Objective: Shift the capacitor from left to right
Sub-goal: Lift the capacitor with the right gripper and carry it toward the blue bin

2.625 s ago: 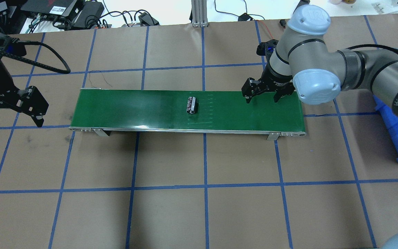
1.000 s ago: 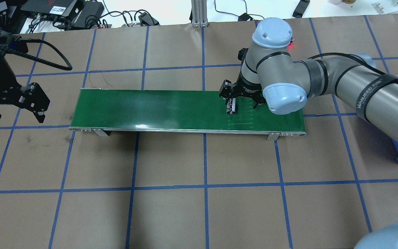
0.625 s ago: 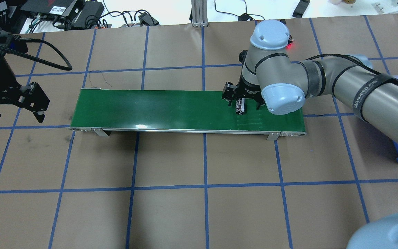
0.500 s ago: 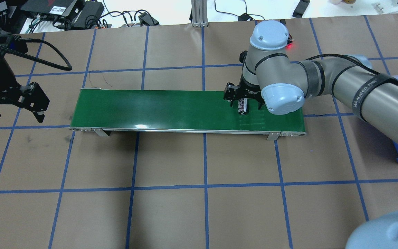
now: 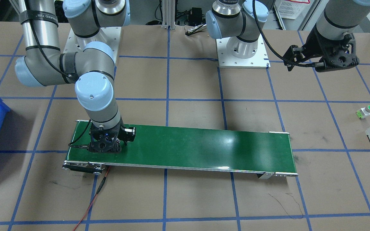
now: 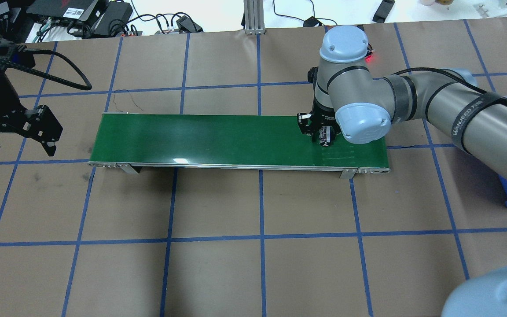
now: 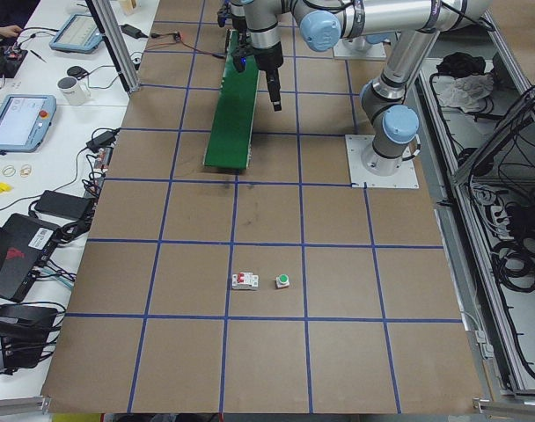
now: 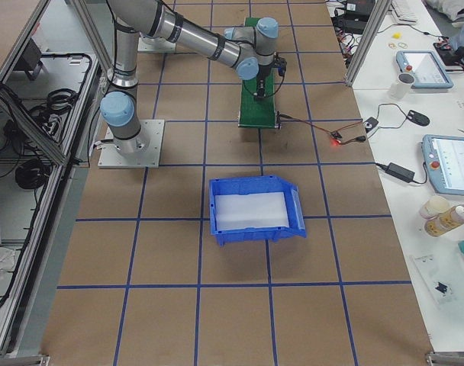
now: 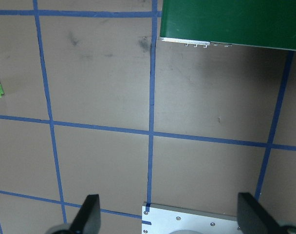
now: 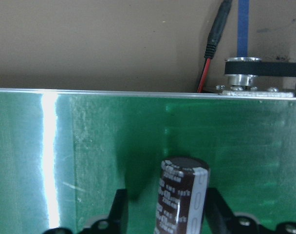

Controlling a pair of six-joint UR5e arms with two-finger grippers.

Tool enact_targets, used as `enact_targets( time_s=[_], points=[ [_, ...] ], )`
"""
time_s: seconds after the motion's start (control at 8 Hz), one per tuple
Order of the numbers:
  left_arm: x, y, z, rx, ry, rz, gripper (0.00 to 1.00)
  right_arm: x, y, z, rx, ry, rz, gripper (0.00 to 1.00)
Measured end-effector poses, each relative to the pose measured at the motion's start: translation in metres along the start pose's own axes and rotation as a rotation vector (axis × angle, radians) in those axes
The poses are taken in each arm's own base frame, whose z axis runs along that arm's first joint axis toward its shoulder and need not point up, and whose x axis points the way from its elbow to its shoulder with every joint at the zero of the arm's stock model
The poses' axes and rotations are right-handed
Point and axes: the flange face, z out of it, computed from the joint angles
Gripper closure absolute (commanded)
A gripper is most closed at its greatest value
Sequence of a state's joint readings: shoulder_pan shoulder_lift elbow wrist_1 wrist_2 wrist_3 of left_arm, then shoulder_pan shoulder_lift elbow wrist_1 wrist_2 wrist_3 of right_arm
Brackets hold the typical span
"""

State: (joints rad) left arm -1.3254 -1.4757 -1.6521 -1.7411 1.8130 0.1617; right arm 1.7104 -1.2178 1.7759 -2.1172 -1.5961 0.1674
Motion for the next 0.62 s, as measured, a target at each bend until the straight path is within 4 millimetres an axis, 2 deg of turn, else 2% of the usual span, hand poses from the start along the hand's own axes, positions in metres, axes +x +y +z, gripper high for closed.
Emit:
enact_targets(
  time_s=[0.25, 0.38, 0.62],
  points=[
    [0.000, 0.000, 0.000, 0.000, 0.000, 0.000, 0.00, 0.017, -0.002, -0.005, -0.019, 0.030, -0.034, 1.00],
    [0.000, 0.000, 0.000, 0.000, 0.000, 0.000, 0.00, 0.037, -0.009, -0.017, -0.008, 0.046, -0.043, 1.00],
    [0.000, 0.000, 0.000, 0.000, 0.001, 0.000, 0.00, 0.093, -0.026, -0.065, 0.006, 0.056, -0.058, 1.00]
  ],
)
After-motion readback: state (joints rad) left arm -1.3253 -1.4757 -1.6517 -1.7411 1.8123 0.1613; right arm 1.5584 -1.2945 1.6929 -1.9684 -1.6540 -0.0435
